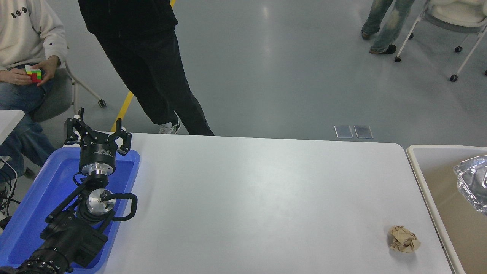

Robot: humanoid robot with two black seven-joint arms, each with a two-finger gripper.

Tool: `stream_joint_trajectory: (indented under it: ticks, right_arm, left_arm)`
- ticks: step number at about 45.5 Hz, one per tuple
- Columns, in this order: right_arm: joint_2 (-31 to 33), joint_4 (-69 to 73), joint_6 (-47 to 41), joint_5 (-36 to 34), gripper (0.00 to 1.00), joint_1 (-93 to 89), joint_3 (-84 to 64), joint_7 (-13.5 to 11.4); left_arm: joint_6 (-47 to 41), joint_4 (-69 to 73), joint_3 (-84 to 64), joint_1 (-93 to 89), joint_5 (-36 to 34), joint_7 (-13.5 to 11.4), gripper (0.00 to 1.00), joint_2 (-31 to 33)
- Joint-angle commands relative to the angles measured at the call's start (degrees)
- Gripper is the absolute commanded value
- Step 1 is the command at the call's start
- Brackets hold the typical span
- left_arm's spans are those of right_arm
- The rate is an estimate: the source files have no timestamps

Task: Pick up foil plate and place in dustbin

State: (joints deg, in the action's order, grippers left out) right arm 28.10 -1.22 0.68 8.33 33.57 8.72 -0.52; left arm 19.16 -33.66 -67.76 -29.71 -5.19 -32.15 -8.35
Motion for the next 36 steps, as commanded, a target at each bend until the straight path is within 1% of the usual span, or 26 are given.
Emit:
stream_joint_trajectory:
  ticks: [1, 6, 9, 10, 13, 14, 15, 16, 29, 36]
  right_arm:
    - [-1.2, -0.01, 1.08, -1.65, 0.1, -1.84, 0.77, 1.22]
    - [-1.64, -0.01, 1.16, -2.27, 0.46, -2.29, 0.95, 2.1]
    - [-1.64, -0.01, 1.08, -2.27, 0.64, -2.29, 1.47, 2.1]
    - [-1.64, -0.01, 1.08, -2.27, 0.69, -2.29, 1.56, 2.1]
    - [-1.55, -0.01, 0.99, -2.27, 0.81, -2.29, 1.65, 2.1]
    - [-1.55, -0.01, 0.99, -2.27, 0.87, -2.29, 1.65, 2.1]
    - [-1.47, -0.01, 0.9, -2.27, 0.98, -2.29, 1.65, 2.1]
    - [-1.38, -0.01, 0.73, -2.27, 1.0, -2.29, 1.65, 2.1]
    - [-0.94, -0.01, -0.07, -2.27, 1.0, -1.58, 0.77, 2.1]
    - [0.47, 0.17, -0.15, -2.18, 1.0, -0.09, 0.51, 2.1]
  left_arm:
    - [0.0, 0.0, 0.0, 0.0, 0.0, -0.02, 0.99, 0.0]
    - [0.0, 0.0, 0.0, 0.0, 0.0, -0.02, 0.99, 0.0]
    - [0.0, 0.0, 0.0, 0.0, 0.0, -0.02, 0.99, 0.0]
    - [0.0, 0.0, 0.0, 0.0, 0.0, -0.02, 0.99, 0.0]
    - [0.0, 0.0, 0.0, 0.0, 0.0, 0.07, 0.99, 0.0]
    - [0.0, 0.0, 0.0, 0.0, 0.0, -0.02, 0.99, 0.0]
    - [0.0, 0.0, 0.0, 0.0, 0.0, -0.02, 0.99, 0.0]
    - [0.0, 0.0, 0.0, 0.0, 0.0, -0.02, 0.99, 0.0]
    - [0.0, 0.0, 0.0, 0.0, 0.0, -0.02, 0.99, 0.0]
    - [0.0, 0.0, 0.0, 0.0, 0.0, -0.02, 0.99, 0.0]
